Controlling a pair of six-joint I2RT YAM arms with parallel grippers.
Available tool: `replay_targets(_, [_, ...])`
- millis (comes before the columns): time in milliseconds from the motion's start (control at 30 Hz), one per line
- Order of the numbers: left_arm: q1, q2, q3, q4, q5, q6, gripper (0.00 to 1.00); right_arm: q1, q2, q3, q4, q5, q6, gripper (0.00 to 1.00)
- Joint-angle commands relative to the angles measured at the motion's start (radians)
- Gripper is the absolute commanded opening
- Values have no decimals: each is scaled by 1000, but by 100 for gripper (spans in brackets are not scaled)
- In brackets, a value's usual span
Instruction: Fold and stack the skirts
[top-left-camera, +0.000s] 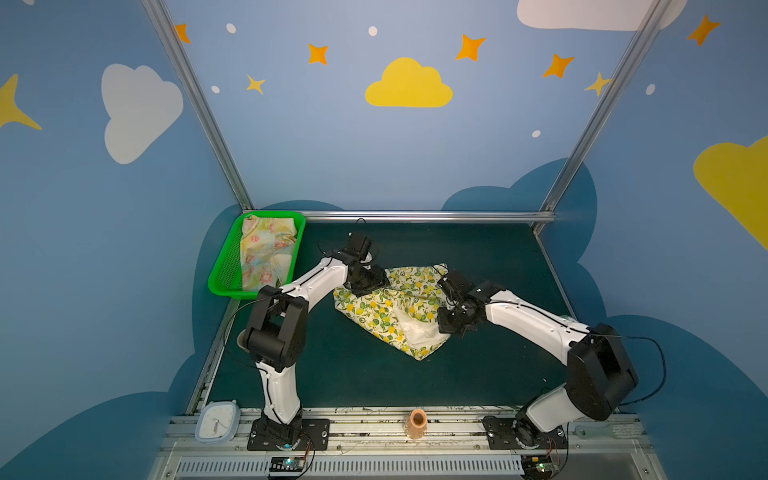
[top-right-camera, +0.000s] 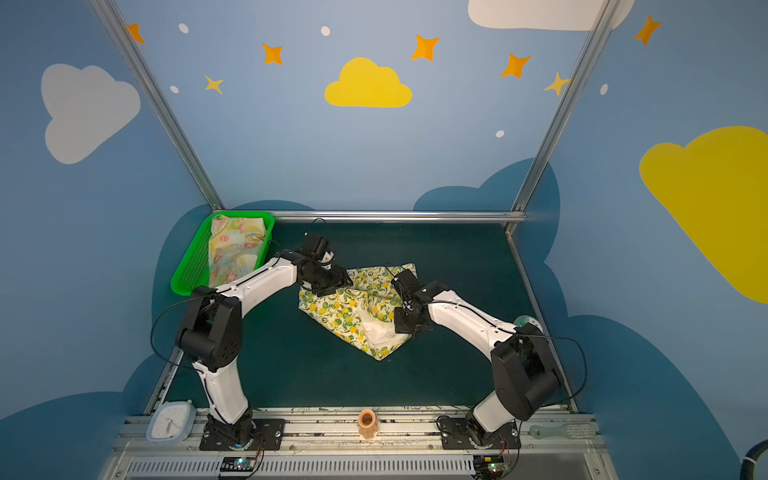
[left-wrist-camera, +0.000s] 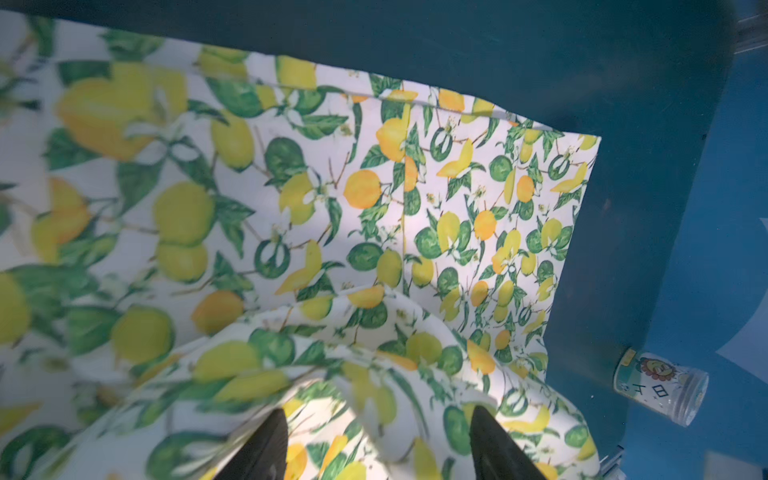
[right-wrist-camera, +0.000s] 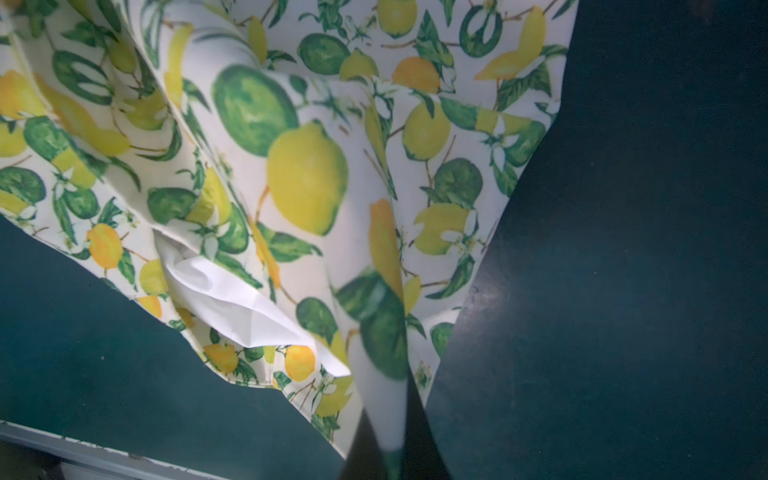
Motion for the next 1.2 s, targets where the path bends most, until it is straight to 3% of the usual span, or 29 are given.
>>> replay_targets(0, [-4,-123,-61,-102,-86,34,68,-26,22,34,8,-49,-20,0])
replay_targets(200, [-131,-155,-110,-165,-135,9,61,-46,53,43,8,-65,-38,0])
replay_targets(433, [-253,65,19,-155,-135,-48,64,-53,51,27,21,-90,-45,0])
replay_targets(733, [-335,244,254,-358,-406,2,61,-53,-6,-16,42,-93,-27,0])
replay_targets(867, [-358,219,235,-388,-462,-13,61,-54,-11,-19,46,-95,-26,0])
replay_targets(1167, [-379,104,78,-305,-402,-54,62,-55,2,-12,50,-103,-45,0])
